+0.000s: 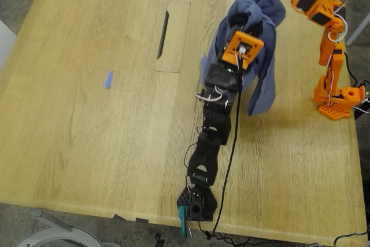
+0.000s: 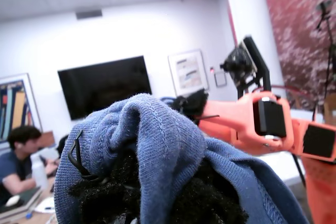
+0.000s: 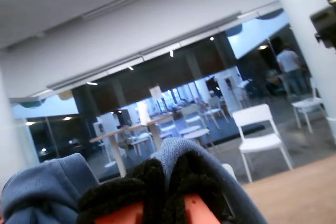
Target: Fold a T-shirt
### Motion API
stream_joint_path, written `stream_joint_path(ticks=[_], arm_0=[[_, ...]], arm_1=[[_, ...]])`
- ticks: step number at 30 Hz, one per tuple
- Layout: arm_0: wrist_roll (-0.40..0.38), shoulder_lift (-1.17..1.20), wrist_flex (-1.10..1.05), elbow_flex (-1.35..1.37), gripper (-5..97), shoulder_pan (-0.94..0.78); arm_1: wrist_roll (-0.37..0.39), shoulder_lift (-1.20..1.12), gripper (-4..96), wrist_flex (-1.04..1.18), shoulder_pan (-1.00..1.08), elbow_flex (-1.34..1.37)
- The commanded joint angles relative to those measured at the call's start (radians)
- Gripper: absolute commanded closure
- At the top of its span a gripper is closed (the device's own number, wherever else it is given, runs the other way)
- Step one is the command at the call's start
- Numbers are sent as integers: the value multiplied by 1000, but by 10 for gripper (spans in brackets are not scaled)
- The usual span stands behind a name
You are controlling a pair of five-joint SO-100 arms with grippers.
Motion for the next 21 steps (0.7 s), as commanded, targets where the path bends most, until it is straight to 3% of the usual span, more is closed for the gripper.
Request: stream_joint_path(ticks=[1, 21], arm_0=[[11, 242, 63, -41, 919, 3], [54, 419, 397, -40, 919, 121]], arm_1=[[-9, 69, 915, -18, 5, -38], [-38, 229, 915, 164, -17, -35]])
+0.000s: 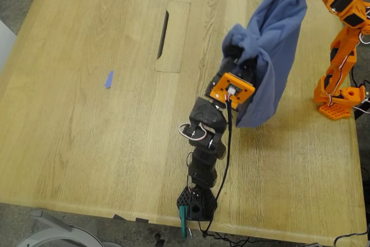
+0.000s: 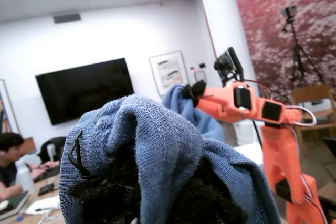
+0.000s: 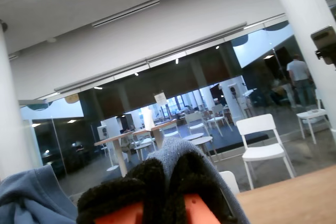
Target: Fold a T-shirt
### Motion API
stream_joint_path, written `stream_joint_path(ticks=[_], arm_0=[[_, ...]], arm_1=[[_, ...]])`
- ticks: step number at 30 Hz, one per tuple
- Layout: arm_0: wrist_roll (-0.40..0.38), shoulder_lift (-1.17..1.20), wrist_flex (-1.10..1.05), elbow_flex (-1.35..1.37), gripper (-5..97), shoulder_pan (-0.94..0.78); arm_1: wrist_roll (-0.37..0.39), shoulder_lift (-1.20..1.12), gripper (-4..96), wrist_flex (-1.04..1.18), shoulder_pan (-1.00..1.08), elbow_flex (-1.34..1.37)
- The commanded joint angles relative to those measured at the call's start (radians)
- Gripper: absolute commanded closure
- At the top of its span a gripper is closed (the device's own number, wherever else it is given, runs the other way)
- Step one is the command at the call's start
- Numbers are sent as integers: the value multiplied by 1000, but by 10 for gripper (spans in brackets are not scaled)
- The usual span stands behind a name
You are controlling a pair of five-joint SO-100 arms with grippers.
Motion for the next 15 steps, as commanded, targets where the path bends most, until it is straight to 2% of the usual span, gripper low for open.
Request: stream_joint_path(ticks=[1, 7, 11, 15], arm_0=[[11, 110, 15, -40, 919, 9], [52, 140, 26, -40, 919, 44], [106, 173, 18, -40, 919, 43], [121, 204, 29, -40, 919, 40]], arm_1=[[-15, 46, 915, 2, -9, -31], [-49, 57, 915, -32, -26, -31], [-66, 60, 915, -63, -29, -31], [-84, 64, 914, -86, -54, -29]])
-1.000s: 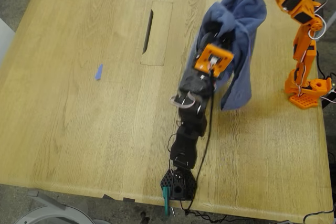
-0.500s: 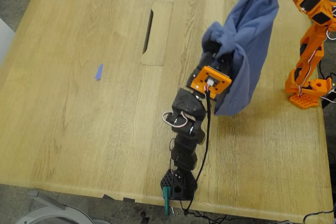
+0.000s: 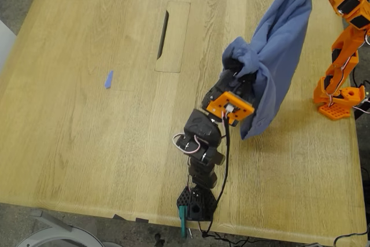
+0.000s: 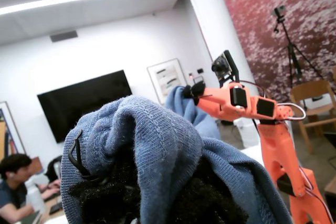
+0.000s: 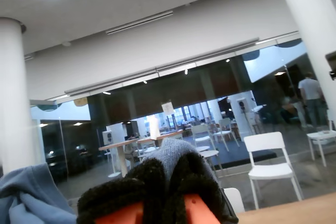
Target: Fold a T-shirt
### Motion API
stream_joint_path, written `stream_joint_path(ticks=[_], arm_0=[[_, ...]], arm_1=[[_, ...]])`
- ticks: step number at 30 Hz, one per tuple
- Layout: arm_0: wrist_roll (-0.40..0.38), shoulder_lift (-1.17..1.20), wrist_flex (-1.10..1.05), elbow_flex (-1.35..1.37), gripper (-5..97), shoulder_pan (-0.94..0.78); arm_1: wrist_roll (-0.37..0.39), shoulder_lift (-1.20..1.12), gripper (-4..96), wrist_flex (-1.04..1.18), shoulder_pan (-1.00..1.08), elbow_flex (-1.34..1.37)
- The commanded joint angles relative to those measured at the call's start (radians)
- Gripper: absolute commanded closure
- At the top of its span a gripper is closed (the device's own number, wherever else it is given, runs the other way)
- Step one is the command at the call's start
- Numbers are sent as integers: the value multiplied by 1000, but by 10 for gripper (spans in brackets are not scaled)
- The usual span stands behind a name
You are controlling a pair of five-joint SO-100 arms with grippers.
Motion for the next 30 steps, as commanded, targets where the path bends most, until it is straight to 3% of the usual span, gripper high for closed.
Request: stream_joint_path(ticks=[1, 4, 11, 22, 30], arm_0=[[31, 104, -8, -38, 919, -3], [83, 115, -9, -38, 919, 5], [123, 117, -32, -38, 919, 31], [123, 152, 29, 20, 919, 224], [130, 210, 164, 58, 919, 393]], arm_1=[[-18, 51, 914, -41, -14, -26], [-38, 51, 914, -67, -21, -26], [-66, 61, 913, -84, -41, -25], [-69, 141, 913, 31, -129, -3], [-107, 156, 913, 170, -314, 2]])
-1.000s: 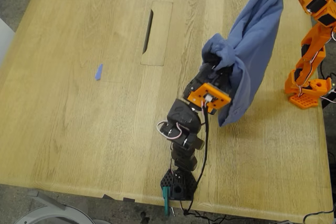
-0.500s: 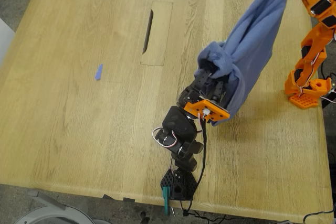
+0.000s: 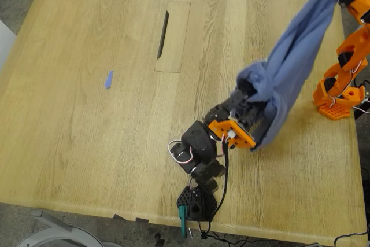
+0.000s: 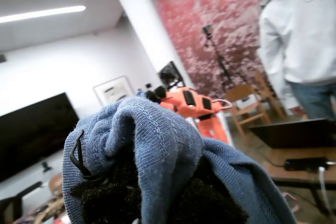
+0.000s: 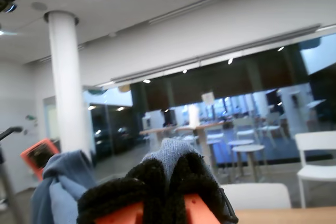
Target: Fold a T-shirt
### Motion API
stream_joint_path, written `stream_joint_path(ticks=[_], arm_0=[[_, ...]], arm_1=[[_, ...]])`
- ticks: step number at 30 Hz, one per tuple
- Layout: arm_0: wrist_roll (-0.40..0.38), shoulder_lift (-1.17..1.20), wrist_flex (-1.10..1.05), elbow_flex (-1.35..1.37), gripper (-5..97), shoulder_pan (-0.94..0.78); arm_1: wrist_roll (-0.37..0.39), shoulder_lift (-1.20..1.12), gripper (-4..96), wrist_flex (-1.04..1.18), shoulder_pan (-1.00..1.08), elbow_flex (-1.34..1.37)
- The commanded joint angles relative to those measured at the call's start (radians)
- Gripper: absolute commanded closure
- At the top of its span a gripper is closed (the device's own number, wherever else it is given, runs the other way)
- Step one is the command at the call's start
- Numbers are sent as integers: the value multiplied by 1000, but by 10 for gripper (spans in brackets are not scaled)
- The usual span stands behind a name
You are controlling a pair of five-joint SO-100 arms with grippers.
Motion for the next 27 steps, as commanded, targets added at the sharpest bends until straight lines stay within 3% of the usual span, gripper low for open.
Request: stream_joint_path(ticks=[1, 12, 15, 27], arm_0=[[15, 100, 25, 28, 919, 63], [46, 272, 44, 282, 919, 189], [51, 316, 35, 350, 919, 227], [-52, 640, -2, 884, 919, 350]], arm_1=[[-17, 29, 913, 18, -43, -8], [-86, 44, 913, 71, -152, -5], [-161, 44, 913, 81, -219, -5], [-141, 137, 913, 316, -213, 6]])
